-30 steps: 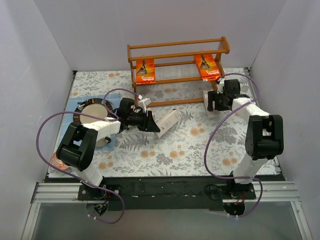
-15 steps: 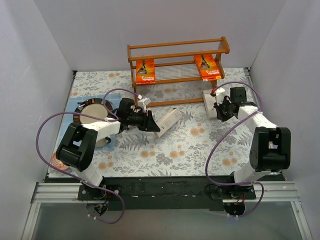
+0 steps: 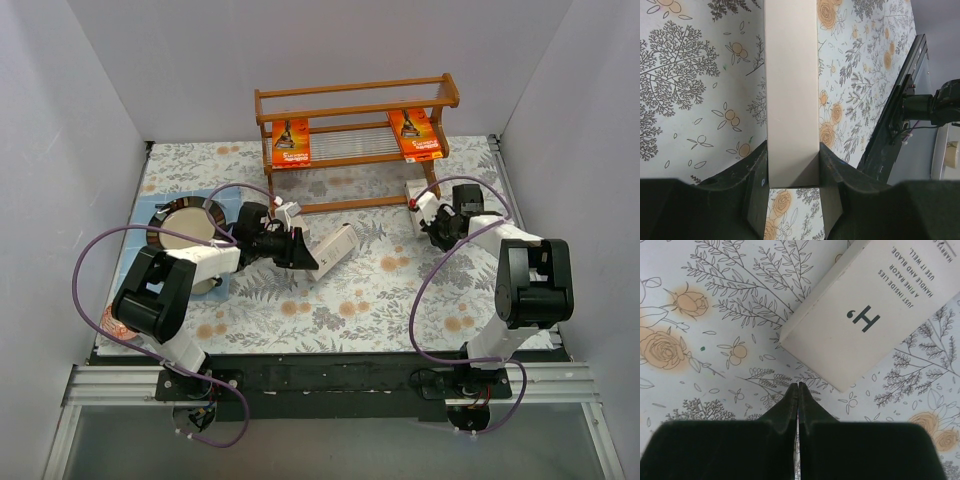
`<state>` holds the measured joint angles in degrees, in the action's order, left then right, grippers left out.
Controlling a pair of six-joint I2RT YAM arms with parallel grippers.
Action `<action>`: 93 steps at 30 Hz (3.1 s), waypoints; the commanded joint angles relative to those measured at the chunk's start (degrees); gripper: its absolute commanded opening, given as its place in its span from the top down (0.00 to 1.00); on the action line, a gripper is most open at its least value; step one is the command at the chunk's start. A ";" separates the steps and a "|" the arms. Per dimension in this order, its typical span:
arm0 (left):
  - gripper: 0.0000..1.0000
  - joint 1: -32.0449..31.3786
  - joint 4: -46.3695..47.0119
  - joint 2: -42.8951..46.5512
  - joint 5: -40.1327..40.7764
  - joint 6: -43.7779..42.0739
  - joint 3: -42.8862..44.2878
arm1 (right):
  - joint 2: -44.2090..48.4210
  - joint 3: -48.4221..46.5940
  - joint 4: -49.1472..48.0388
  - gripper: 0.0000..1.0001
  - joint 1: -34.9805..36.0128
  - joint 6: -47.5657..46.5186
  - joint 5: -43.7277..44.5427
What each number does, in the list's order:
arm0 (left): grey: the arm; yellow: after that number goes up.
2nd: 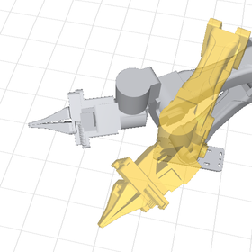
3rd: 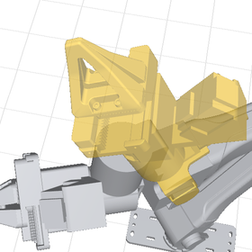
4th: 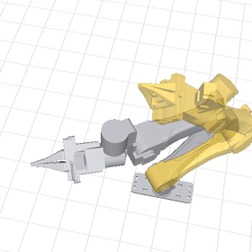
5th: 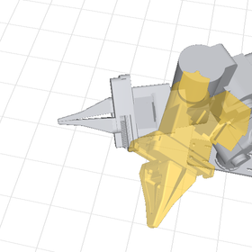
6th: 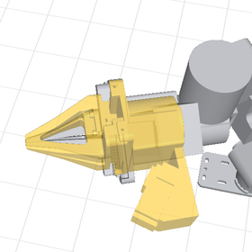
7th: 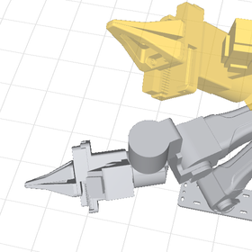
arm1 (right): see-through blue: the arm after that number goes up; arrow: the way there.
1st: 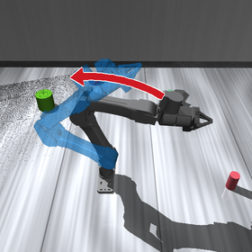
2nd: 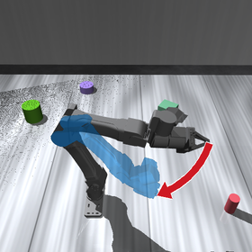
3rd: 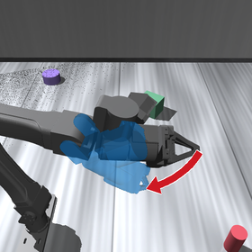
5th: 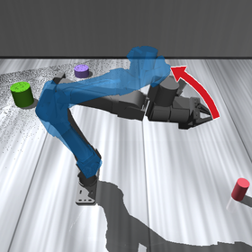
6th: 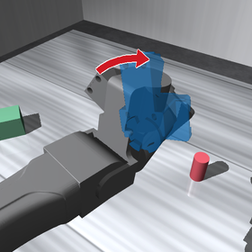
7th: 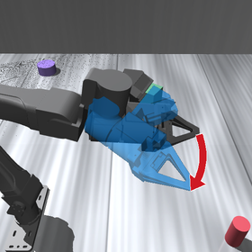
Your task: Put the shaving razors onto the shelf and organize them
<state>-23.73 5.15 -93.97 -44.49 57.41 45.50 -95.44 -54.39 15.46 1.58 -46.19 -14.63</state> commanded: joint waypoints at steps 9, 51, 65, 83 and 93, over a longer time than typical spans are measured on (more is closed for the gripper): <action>0.74 0.35 1.09 1.95 -0.16 -1.07 -0.76 | -0.89 1.05 -18.10 0.99 0.79 -3.90 -0.57; 0.74 0.26 5.75 -2.53 -0.34 2.45 2.41 | -0.18 1.48 -26.53 0.99 8.08 3.14 1.10; 0.74 0.17 4.08 -0.86 0.55 0.95 1.00 | -7.48 -1.24 -36.55 0.99 11.86 -1.79 5.14; 0.74 0.17 3.99 -2.44 0.46 0.86 2.49 | -12.14 -3.09 -41.04 0.99 11.95 -7.42 12.96; 0.74 0.26 3.55 -1.92 0.72 0.60 2.49 | -12.76 0.16 -48.07 0.99 11.95 -11.10 18.67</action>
<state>-23.73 8.01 -97.97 -43.31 59.09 46.57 -108.33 -55.24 -25.61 13.32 -55.09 0.97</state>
